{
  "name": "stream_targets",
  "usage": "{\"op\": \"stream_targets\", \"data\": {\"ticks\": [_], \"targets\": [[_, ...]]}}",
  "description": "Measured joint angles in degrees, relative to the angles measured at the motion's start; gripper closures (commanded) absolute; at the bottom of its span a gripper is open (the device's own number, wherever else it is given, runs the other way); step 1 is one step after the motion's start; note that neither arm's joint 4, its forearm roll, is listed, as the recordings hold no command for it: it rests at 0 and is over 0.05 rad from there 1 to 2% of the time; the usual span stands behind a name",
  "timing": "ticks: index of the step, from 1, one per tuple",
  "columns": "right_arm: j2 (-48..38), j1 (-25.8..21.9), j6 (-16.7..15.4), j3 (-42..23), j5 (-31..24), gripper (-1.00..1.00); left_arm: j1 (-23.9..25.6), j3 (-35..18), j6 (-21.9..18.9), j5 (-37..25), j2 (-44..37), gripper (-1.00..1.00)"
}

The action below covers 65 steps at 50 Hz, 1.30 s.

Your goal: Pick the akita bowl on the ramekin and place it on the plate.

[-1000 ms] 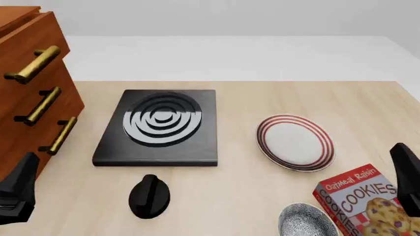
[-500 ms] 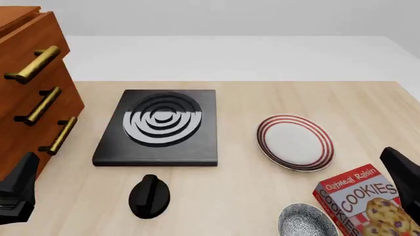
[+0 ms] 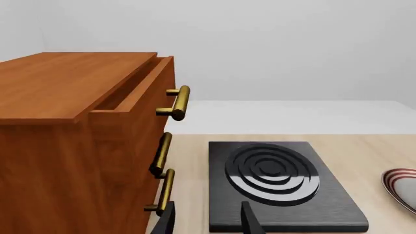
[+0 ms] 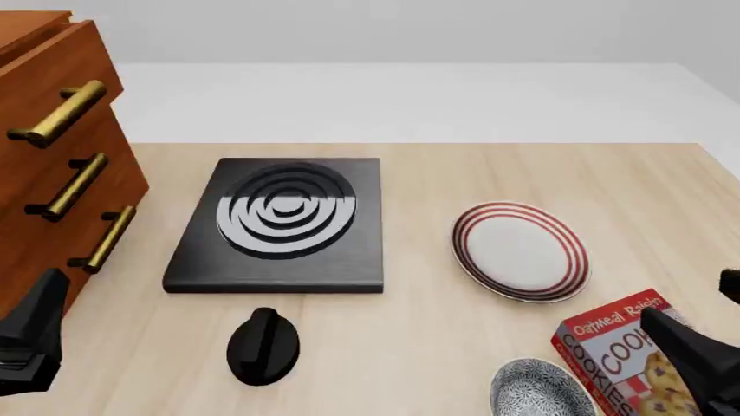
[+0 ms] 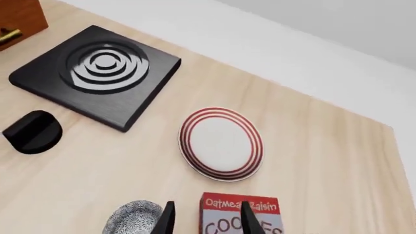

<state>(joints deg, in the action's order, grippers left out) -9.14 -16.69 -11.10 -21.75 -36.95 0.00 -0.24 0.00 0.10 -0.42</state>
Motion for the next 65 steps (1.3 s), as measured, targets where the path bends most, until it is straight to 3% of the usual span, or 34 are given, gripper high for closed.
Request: {"op": "stream_targets", "data": {"ticks": [14, 26, 48, 65], "targets": [[-6.5, -3.9, -2.6, -2.2, -3.6, -1.0, 0.0, 0.0, 0.0, 0.0, 0.0, -1.0], [-10.9, -7.1, -4.6, -0.5, -4.2, -1.0, 0.0, 0.0, 0.0, 0.0, 0.0, -1.0], [-16.6, -10.2, -5.5, 4.3, 0.0, -1.0, 0.0, 0.0, 0.0, 0.0, 0.0, -1.0], [-22.0, -10.7, -5.4, 8.5, 7.3, -1.0, 0.0, 0.0, 0.0, 0.0, 0.0, -1.0]]}}
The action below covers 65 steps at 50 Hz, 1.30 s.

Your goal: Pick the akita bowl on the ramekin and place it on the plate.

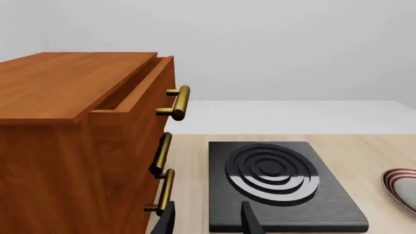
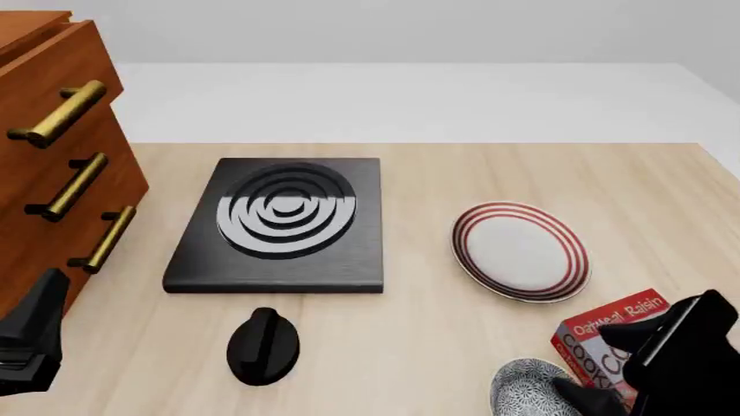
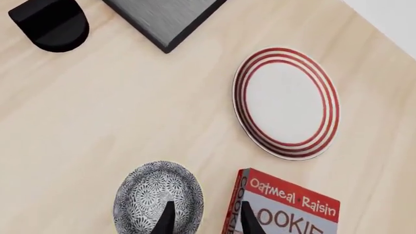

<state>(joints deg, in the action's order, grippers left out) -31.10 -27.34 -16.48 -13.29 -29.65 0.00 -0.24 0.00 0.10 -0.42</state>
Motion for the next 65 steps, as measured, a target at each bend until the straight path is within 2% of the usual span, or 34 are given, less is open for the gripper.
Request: {"op": "stream_targets", "data": {"ticks": [41, 59, 60, 65], "targets": [[-8.2, -0.5, 0.1, 7.7, 11.5, -1.0, 0.0, 0.0, 0.0, 0.0, 0.0, -1.0], [-13.3, 0.1, -1.5, 9.6, 18.0, -1.0, 0.0, 0.0, 0.0, 0.0, 0.0, -1.0], [-13.3, 0.0, -1.4, 9.6, 18.0, 1.0, 0.0, 0.0, 0.0, 0.0, 0.0, -1.0], [-11.8, -0.7, -1.5, 8.6, 17.3, 1.0, 0.0, 0.0, 0.0, 0.0, 0.0, -1.0]]}}
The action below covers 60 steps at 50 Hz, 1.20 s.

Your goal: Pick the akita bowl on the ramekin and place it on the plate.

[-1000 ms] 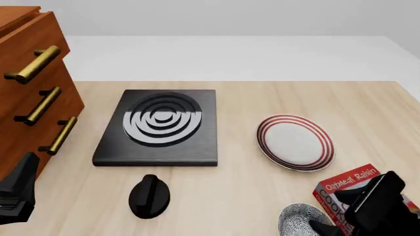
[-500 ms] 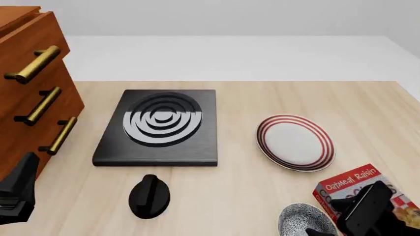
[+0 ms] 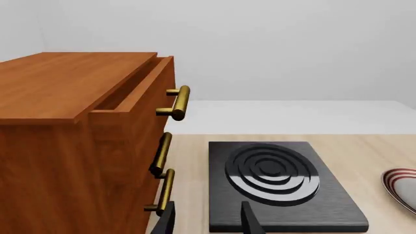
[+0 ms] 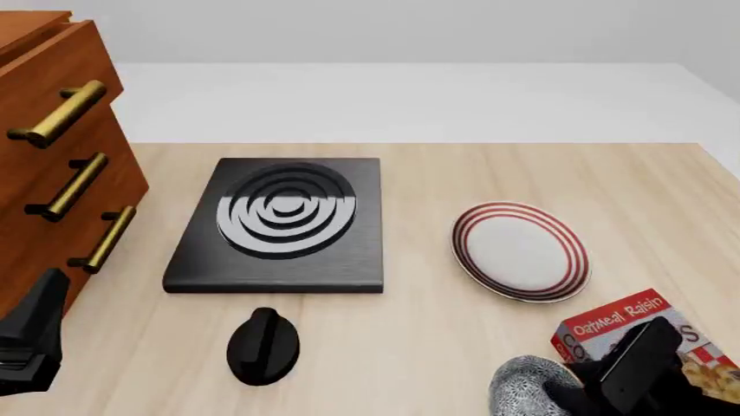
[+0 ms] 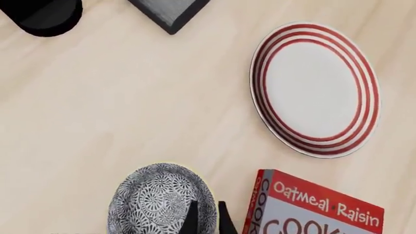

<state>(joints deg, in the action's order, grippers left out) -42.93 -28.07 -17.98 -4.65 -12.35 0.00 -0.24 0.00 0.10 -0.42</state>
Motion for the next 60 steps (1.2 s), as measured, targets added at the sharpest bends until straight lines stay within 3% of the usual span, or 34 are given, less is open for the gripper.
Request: {"op": "stream_targets", "data": {"ticks": [36, 48, 60], "targets": [[13.9, -1.9, -1.6, -13.4, -22.3, 1.0, 0.0, 0.0, 0.0, 0.0, 0.0, -1.0], [14.0, -1.0, -1.4, -19.5, -25.1, 1.0, 0.0, 0.0, 0.0, 0.0, 0.0, -1.0], [9.8, 0.3, -0.4, -24.1, -23.5, 1.0, 0.0, 0.0, 0.0, 0.0, 0.0, -1.0]]}}
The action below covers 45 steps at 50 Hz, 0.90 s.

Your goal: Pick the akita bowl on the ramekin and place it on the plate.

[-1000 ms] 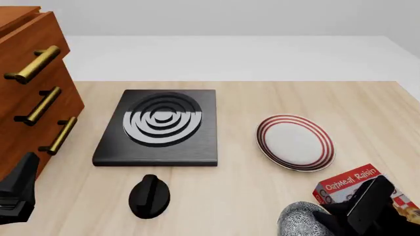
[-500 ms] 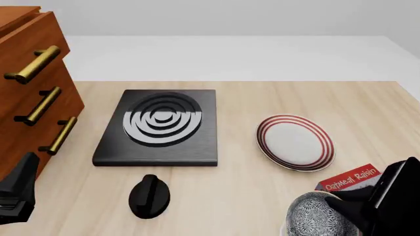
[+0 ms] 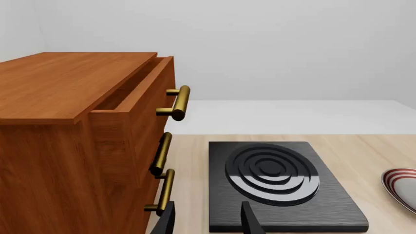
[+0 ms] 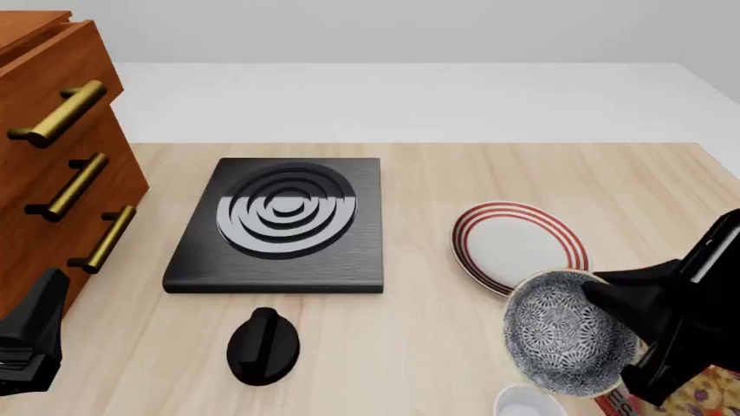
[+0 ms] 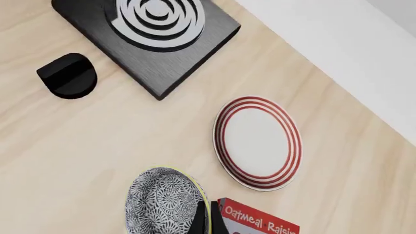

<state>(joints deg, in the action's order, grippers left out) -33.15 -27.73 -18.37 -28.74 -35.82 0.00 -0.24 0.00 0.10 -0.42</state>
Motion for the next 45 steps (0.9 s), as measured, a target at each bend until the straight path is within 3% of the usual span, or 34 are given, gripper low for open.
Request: {"op": "stream_targets", "data": {"ticks": [17, 45], "targets": [[-10.4, 3.8, 3.5, -7.8, 4.8, 1.0, 0.0, 0.0, 0.0, 0.0, 0.0, -1.0], [-26.3, 11.3, 5.4, -15.0, 11.2, 1.0, 0.0, 0.0, 0.0, 0.0, 0.0, -1.0]]}}
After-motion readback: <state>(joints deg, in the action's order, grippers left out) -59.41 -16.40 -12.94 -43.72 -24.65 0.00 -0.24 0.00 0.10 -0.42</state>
